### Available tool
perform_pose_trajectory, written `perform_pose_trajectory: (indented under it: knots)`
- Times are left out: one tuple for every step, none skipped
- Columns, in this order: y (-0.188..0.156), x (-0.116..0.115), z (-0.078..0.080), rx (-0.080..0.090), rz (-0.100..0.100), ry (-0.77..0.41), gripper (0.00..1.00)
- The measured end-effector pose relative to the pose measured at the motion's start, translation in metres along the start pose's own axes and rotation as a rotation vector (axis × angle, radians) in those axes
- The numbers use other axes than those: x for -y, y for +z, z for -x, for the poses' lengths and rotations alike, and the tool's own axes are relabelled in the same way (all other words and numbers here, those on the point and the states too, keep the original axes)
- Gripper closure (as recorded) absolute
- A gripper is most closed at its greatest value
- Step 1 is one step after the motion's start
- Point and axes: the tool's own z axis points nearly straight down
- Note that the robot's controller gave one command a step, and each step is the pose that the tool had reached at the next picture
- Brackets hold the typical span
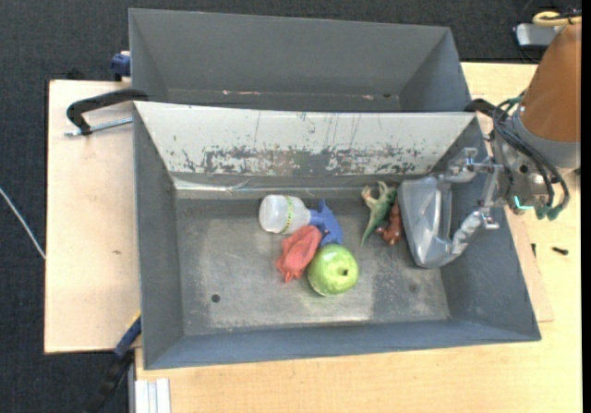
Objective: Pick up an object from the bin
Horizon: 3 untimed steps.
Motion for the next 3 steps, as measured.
perform_pose_trajectory:
  knots:
    - [-0.004,-0.001,0.002,0.008,-0.001,-0.002,0.00]
    - [0.040,-0.049,0.012,0.013,-0.001,0.224,0.00]
    - [0.067,-0.084,-0.006,0.001,0.002,0.297,0.00]
